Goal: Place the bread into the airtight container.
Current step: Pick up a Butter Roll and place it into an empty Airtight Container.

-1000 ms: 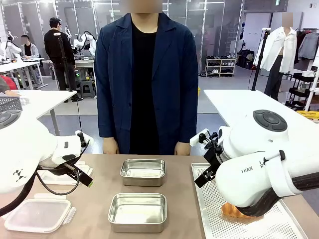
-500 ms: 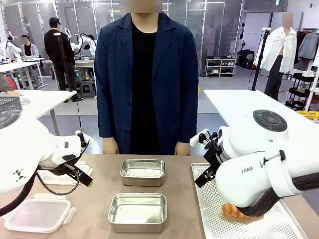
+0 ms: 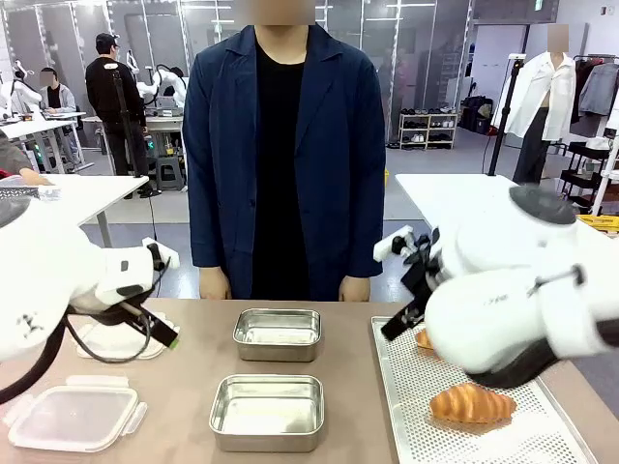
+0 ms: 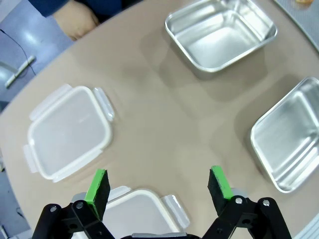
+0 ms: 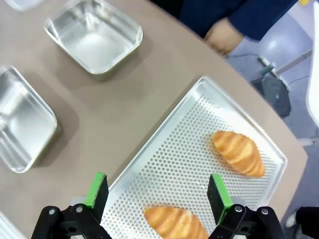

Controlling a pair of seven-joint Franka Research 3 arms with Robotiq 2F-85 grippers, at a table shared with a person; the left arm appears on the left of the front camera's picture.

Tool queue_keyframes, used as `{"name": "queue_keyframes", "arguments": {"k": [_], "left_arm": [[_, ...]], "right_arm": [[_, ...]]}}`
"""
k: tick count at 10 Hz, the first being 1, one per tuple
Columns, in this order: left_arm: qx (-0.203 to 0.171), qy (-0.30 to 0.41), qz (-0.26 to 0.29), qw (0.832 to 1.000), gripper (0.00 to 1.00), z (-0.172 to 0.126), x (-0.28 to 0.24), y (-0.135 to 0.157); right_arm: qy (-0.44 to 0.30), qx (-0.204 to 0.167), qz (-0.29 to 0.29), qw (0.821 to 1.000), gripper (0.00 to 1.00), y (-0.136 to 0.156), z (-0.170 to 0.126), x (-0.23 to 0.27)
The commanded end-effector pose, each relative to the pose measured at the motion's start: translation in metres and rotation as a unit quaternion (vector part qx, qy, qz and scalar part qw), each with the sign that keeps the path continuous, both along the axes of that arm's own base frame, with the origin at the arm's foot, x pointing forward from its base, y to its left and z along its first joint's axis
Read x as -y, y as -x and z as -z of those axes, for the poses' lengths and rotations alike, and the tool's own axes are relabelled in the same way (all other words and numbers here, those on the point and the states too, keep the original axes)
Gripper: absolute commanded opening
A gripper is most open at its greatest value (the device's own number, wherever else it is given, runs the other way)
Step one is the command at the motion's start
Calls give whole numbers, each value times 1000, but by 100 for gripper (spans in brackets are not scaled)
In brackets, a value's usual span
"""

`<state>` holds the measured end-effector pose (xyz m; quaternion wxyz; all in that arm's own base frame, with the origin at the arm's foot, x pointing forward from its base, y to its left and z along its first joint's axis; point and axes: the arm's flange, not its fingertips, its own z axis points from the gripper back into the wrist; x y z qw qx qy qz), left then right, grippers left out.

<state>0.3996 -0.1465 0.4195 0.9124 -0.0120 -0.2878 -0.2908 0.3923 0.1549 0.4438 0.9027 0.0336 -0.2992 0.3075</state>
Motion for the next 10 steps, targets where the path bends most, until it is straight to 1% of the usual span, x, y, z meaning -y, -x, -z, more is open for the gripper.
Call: {"name": "queue_keyframes", "arguments": {"k": [1,2,3,4,5,6,7,8,9,10], "left_arm": [[-29,23,9,999,100,-78,-21,16],[-34,52,24,998,100,-126,-36,29],[-35,60,41,997,100,-183,-57,55],[-43,25,41,998,100,-223,-75,75],[-20,51,46,997,100,-276,-98,107],[-7,62,42,997,100,-305,-117,132],[-3,77,32,997,100,-324,-138,158],[8,91,27,995,100,-339,-159,184],[24,91,35,995,100,-350,-175,204],[27,95,29,995,100,-355,-178,211]], "right_arm": [[-22,-8,-12,1000,100,7,-91,45],[-24,-8,-14,1000,100,18,-132,69],[-28,-19,-25,999,100,41,-174,98],[-19,-37,-33,999,100,60,-204,125],[-4,-49,-42,998,100,82,-231,153],[-4,-47,-37,998,100,101,-249,176],[-3,-43,-25,999,100,126,-262,200],[-11,-44,-21,999,100,149,-269,221],[-13,-33,-19,999,100,165,-272,238],[-20,-25,-10,999,100,173,-278,244]]}}
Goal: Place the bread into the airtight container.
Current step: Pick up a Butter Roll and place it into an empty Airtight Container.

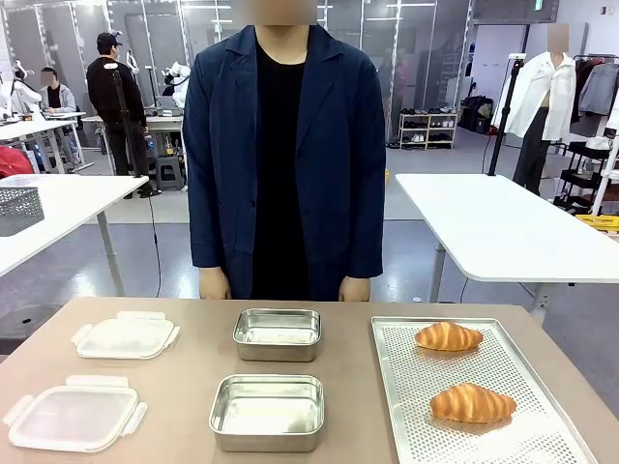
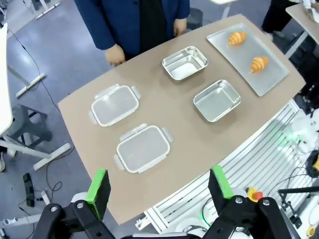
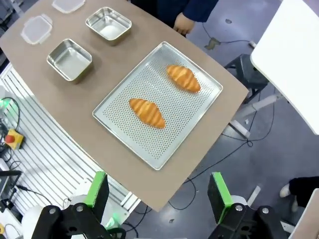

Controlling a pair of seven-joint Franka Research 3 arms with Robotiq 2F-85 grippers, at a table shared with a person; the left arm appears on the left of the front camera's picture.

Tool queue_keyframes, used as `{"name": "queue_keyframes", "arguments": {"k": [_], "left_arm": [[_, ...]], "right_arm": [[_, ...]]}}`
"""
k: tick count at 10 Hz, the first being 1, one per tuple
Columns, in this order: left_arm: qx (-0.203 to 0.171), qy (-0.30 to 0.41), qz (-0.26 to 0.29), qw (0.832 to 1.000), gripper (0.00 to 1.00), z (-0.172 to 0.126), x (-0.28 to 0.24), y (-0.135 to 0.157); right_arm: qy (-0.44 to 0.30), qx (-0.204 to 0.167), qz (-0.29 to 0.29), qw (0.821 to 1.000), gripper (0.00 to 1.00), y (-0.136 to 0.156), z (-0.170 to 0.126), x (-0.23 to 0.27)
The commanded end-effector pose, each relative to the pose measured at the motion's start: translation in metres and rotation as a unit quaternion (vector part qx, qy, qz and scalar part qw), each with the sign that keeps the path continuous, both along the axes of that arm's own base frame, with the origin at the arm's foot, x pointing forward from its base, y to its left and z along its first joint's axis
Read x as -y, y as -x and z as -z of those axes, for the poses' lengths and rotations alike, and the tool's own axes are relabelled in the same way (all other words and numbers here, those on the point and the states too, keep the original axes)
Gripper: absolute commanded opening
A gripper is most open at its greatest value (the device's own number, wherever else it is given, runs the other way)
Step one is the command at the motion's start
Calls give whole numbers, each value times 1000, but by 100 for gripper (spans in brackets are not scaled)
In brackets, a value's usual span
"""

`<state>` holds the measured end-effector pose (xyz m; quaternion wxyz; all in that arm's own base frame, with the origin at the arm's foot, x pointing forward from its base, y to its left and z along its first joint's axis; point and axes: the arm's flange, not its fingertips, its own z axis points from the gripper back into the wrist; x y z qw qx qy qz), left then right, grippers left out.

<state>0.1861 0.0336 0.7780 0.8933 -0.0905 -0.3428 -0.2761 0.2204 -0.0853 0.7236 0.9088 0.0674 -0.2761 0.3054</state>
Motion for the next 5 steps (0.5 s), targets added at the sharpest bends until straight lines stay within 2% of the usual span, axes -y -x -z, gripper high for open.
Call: {"name": "queue_keyframes", "arguments": {"k": [1,2,5], "left_arm": [[-3,16,15,1000,100,4,2,-4],[0,0,0,1000,100,0,0,0],[0,0,0,1000,100,0,0,0]], "right_arm": [[-5,18,-4,1000,100,6,-1,4],[0,0,0,1000,100,0,0,0],[0,0,0,1000,100,0,0,0]]}}
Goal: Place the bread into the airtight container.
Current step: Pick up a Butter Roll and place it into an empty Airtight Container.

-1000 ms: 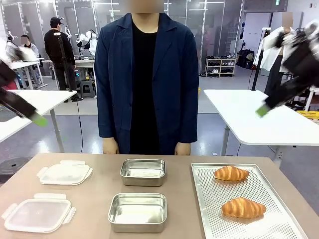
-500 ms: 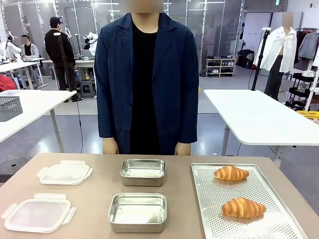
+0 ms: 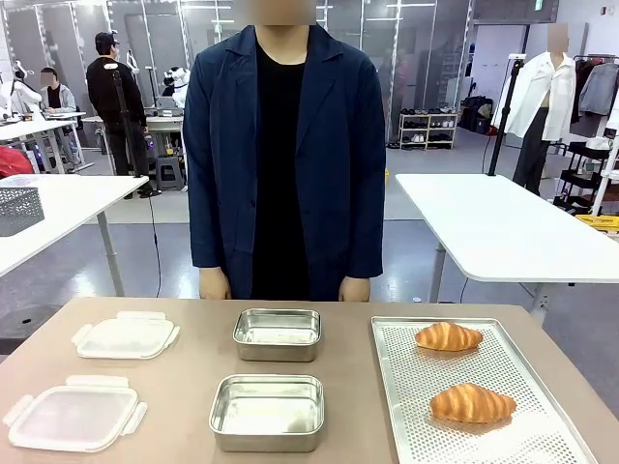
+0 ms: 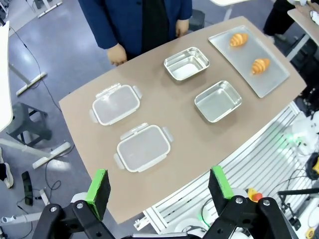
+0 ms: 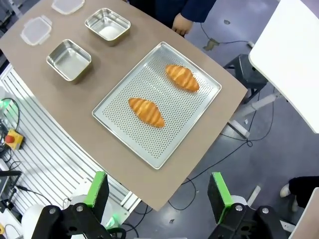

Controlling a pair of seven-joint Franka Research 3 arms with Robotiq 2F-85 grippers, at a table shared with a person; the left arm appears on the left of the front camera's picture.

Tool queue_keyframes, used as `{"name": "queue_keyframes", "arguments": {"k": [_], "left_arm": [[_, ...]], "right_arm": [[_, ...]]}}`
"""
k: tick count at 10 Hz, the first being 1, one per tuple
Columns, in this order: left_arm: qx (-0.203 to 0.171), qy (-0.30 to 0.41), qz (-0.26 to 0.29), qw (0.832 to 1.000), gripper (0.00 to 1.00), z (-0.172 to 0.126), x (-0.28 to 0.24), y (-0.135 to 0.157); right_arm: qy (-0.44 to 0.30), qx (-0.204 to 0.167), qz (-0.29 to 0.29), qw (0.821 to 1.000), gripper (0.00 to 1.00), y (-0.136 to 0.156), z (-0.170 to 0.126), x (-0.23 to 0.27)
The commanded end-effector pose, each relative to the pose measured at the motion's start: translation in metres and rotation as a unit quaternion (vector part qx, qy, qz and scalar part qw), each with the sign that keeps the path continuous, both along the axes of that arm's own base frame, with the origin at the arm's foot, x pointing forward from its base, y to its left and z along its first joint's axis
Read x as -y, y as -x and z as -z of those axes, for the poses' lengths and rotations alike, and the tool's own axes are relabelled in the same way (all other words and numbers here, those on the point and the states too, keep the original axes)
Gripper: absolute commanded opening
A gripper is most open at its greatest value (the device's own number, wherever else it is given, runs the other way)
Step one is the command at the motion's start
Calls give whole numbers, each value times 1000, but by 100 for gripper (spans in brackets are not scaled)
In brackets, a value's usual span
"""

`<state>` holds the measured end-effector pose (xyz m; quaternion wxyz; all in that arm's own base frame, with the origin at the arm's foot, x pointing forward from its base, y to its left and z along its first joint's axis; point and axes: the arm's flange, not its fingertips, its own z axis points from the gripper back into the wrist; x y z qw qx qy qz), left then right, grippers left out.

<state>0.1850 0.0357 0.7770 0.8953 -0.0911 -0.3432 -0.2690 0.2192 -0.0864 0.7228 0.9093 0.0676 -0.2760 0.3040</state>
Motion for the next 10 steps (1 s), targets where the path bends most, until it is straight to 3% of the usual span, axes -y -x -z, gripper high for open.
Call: {"name": "queue_keyframes", "arguments": {"k": [1,3,4,5,6,7,10], "left_arm": [[1,-3,7,1000,100,-1,2,-1],[1,-3,7,1000,100,-1,2,-1],[1,-3,7,1000,100,-1,2,-1],[1,-3,7,1000,100,-1,2,-1],[1,-3,7,1000,100,-1,2,-1],[1,-3,7,1000,100,-1,2,-1],[1,-3,7,1000,100,-1,2,-1]], "right_arm": [[1,0,-1,1000,100,-1,-1,-1],[0,-2,0,1000,100,-1,1,0],[41,8,-65,997,100,-8,-2,-14],[82,10,-141,987,100,-18,-1,-29],[157,34,-218,963,100,-30,9,-45],[226,44,-257,939,100,-52,30,-66],[246,0,-339,908,100,-105,84,-109]]}}
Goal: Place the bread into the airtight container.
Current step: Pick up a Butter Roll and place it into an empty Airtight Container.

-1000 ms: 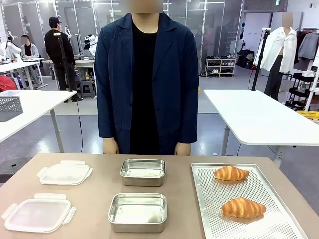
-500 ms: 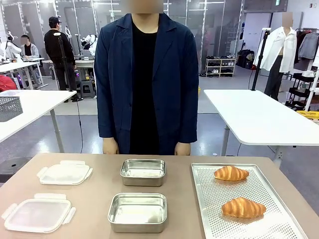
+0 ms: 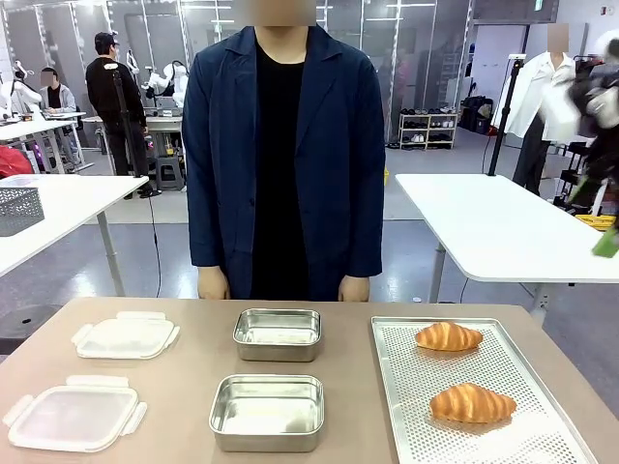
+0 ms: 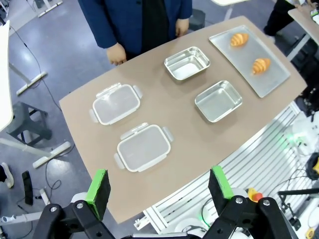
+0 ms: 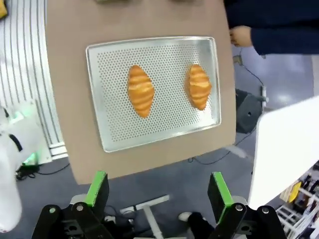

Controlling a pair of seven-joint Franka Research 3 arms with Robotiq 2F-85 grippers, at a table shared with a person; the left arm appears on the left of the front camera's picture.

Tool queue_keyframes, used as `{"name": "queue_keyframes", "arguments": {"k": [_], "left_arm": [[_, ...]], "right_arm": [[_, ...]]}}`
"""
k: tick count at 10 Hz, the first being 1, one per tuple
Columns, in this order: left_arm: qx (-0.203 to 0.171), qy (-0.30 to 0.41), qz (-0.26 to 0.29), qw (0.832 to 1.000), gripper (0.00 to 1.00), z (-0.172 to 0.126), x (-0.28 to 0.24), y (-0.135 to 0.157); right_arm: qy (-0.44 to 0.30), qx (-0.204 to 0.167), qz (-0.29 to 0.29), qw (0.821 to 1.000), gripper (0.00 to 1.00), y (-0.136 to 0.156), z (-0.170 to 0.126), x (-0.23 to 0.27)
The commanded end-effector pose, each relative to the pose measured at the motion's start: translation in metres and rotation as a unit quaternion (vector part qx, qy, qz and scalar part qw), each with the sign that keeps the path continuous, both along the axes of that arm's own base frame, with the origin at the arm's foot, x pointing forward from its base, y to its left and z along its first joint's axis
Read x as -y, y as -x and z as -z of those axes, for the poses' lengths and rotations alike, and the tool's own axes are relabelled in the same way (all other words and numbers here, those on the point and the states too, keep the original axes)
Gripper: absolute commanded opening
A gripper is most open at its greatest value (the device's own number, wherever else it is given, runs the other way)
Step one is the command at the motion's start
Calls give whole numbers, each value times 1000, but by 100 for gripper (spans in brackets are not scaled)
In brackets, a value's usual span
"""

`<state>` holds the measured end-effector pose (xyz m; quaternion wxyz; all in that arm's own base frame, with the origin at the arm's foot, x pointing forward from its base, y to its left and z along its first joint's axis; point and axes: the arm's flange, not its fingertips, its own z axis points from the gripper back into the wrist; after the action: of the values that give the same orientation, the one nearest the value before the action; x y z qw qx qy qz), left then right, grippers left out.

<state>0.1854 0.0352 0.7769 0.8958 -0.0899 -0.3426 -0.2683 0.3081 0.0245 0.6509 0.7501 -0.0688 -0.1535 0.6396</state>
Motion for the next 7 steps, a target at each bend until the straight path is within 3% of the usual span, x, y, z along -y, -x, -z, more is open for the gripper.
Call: {"name": "queue_keyframes", "arguments": {"k": [1,2,3,5,7], "left_arm": [[2,-2,8,1000,100,-1,2,-1],[2,-2,8,1000,100,-1,2,-1],[2,-2,8,1000,100,-1,2,-1],[2,-2,8,1000,100,-1,2,-1],[2,-2,8,1000,100,-1,2,-1]], "right_arm": [[5,-32,-37,999,100,-32,44,-13],[4,-43,-43,998,100,-44,74,-24],[28,-30,-25,999,100,-53,106,-35],[17,-57,-19,998,100,-72,165,-45],[3,-70,-17,997,100,-87,204,-46]]}}
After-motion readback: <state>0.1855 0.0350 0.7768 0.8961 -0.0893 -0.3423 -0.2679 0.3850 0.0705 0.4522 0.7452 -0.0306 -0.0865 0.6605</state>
